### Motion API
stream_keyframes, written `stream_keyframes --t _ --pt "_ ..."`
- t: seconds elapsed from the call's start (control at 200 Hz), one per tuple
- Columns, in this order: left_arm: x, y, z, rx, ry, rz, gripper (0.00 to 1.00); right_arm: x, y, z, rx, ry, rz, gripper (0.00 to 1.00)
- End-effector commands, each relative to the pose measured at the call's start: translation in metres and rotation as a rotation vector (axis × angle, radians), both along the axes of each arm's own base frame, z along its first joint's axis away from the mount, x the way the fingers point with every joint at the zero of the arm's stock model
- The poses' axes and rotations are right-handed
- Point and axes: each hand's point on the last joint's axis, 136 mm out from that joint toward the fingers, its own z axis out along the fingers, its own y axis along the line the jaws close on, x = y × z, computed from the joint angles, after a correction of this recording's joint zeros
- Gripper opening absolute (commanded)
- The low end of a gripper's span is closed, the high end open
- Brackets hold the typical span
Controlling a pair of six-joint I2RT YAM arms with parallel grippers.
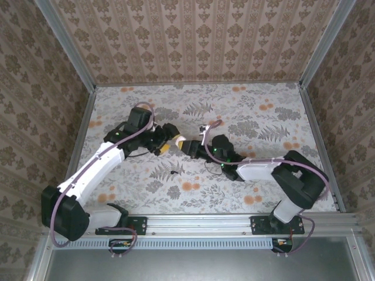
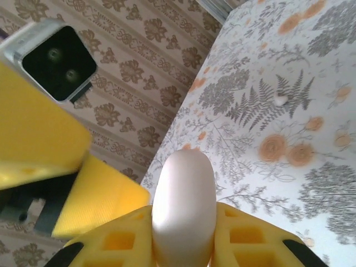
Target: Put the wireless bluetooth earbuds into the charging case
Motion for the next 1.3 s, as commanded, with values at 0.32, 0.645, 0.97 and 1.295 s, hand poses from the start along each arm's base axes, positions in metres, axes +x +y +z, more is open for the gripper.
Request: stream_keyframes --t 0.32,0.645,0.97,1.295 --pt "0.011 0.01 0.126 -0.158 -0.807 -0.367 0.71 -0.045 -0.06 0.128 -0.138 -0.26 0.312 0.18" --pt "-0.04 -0.025 0.164 -0.283 -1.101 -0.65 0.68 -0.07 -0.052 0.195 0.031 -0.338 0.461 0.17" --pt "-0.07 -0.05 0.167 -0.415 -1.144 -0.733 0.63 -0.071 -0.05 0.201 0.063 -0.337 0.466 0.17" --pt "-0.072 -0.062 0.164 -0.463 -1.109 -0.758 0.48 -0.073 -0.049 0.2 0.065 -0.326 0.48 0.16"
